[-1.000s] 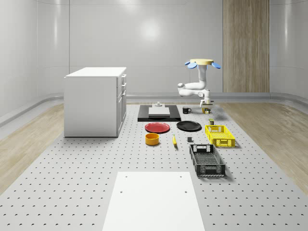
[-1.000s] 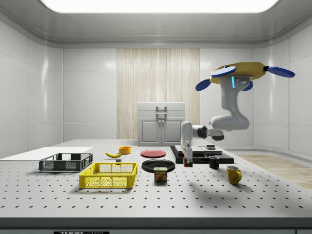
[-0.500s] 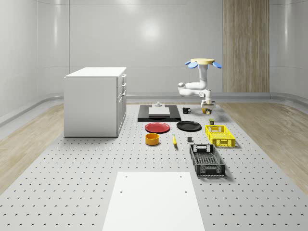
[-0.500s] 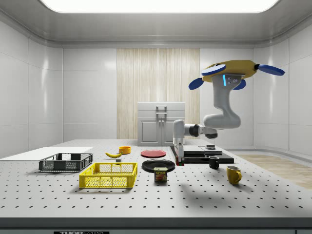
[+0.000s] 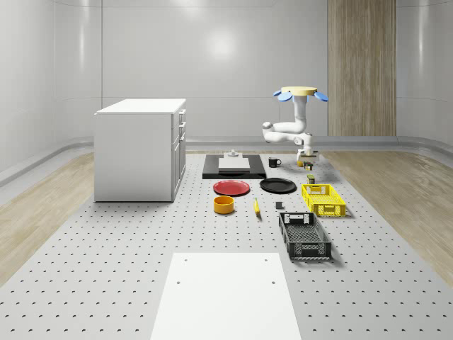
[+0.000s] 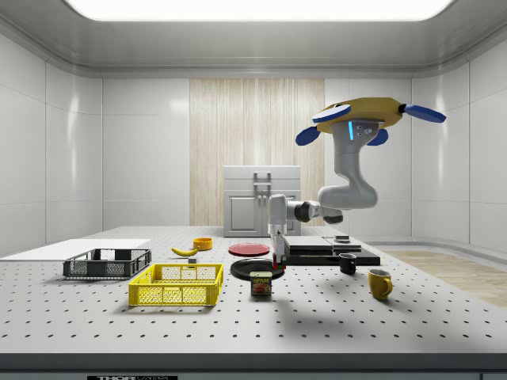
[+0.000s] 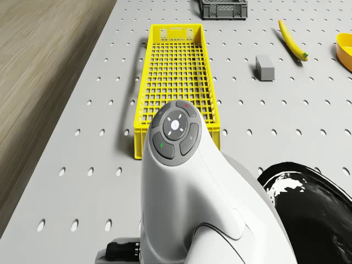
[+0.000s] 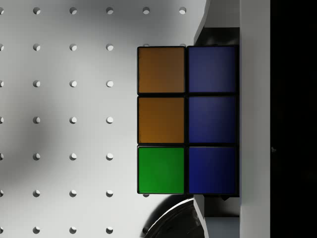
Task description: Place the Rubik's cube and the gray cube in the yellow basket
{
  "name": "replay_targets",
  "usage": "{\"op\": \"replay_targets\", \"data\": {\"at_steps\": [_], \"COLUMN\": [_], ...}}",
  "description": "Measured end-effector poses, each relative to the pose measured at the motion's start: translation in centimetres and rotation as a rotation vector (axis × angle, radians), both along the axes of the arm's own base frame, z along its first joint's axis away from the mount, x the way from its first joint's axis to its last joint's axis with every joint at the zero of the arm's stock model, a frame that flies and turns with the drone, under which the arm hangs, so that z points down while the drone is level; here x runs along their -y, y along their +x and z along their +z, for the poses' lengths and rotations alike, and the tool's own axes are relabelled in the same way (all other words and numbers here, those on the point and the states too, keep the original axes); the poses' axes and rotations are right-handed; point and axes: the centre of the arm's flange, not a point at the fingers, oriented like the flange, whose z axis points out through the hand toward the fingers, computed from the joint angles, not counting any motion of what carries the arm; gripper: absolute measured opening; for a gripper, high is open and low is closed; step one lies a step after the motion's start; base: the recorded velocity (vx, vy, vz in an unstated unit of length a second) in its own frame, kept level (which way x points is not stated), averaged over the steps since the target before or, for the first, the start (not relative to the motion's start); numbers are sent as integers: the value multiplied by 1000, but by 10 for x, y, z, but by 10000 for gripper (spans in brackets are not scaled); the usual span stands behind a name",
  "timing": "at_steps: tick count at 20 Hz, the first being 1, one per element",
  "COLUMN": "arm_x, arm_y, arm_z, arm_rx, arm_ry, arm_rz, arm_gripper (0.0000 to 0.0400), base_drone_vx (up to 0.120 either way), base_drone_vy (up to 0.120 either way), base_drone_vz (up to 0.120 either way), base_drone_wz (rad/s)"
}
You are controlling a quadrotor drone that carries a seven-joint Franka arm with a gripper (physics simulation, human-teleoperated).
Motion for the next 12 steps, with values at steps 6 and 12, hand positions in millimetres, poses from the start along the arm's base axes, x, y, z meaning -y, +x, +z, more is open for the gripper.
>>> {"op": "replay_targets", "data": {"at_steps": [6,12], "arm_x": [0,0], "arm_y": [0,0], "arm_z": [0,0], "arm_rx": [0,0], "arm_ry": [0,0], "arm_rz": [0,0], "arm_gripper": [325,325], "base_drone_vx": [120,120], "base_drone_vy": [0,0], "base_drone_vz": [0,0], "base_drone_wz": [0,0]}}
